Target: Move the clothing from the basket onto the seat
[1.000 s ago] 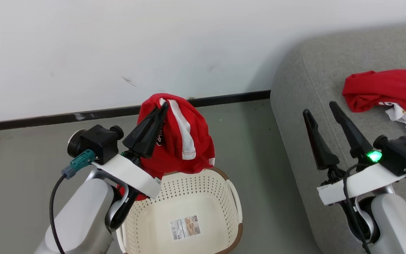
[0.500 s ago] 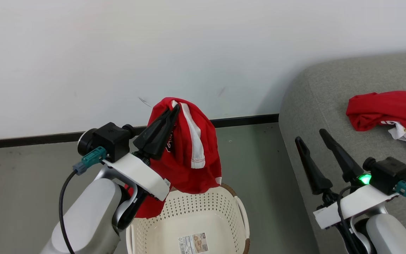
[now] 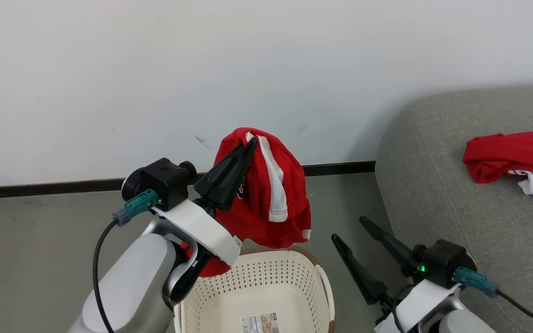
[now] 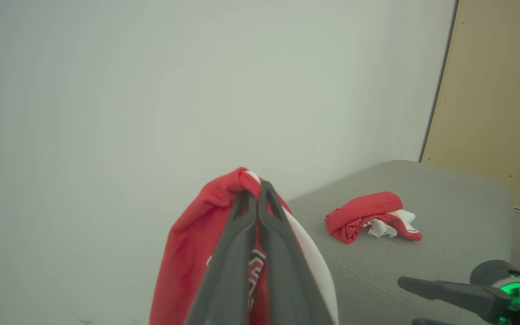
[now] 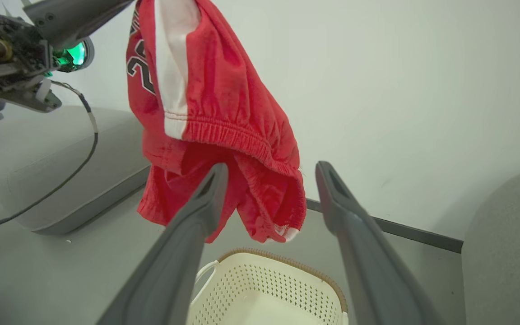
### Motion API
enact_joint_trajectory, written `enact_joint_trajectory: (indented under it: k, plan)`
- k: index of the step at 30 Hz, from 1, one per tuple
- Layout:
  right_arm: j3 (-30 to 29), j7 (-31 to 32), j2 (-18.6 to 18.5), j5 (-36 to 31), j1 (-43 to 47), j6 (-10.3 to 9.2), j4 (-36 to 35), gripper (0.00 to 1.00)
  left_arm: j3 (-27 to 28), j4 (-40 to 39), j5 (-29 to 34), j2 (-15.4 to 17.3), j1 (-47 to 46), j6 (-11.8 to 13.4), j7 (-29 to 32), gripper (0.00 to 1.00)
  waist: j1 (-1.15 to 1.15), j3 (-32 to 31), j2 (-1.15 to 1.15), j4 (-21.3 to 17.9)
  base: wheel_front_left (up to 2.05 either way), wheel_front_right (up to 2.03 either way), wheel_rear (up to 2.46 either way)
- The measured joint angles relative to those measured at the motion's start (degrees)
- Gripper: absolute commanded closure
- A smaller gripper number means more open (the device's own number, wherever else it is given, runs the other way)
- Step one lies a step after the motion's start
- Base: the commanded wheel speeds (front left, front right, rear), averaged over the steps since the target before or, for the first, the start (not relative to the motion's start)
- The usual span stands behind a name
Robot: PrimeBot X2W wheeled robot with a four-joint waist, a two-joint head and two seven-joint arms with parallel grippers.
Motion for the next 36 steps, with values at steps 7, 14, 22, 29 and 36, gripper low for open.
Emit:
enact_joint_trajectory:
  k: [7,14,22,29,36]
  plan:
    - [4.8,0.0,-0.86,-0.98,-2.34,0.0,2.02,0.0,-0.71,-1.2,-0.42,-0.68,-0.32,0.0,0.57,1.0,0.0,0.0,0.0,1.03,0.0,0.0,0.0]
    - [6.15,0.0,-0.89,-2.13,-6.28,0.0,4.75,0.0,-1.76,-2.0,-0.45,-1.02,-0.62,0.0,1.51,1.0,0.0,-0.12,0.0,2.33,0.0,0.0,0.0]
    - [8.11,0.0,-0.79,-3.02,-9.2,0.0,8.34,0.0,-3.24,-3.59,-0.62,-1.65,-0.63,-0.01,2.22,1.0,0.0,-0.18,0.0,3.75,0.0,0.0,0.0]
    - [8.96,0.0,-0.47,-4.14,-11.66,0.0,11.65,0.0,-4.59,-4.53,-1.07,-2.22,-0.64,-0.01,3.15,1.0,0.0,-0.03,0.0,4.91,0.0,0.0,0.0]
    - [9.33,0.0,1.42,-4.35,-12.89,0.0,15.13,0.0,-6.42,-5.35,-2.71,-2.67,-0.63,-0.02,4.03,1.0,0.0,0.06,0.0,6.01,0.0,0.0,0.0]
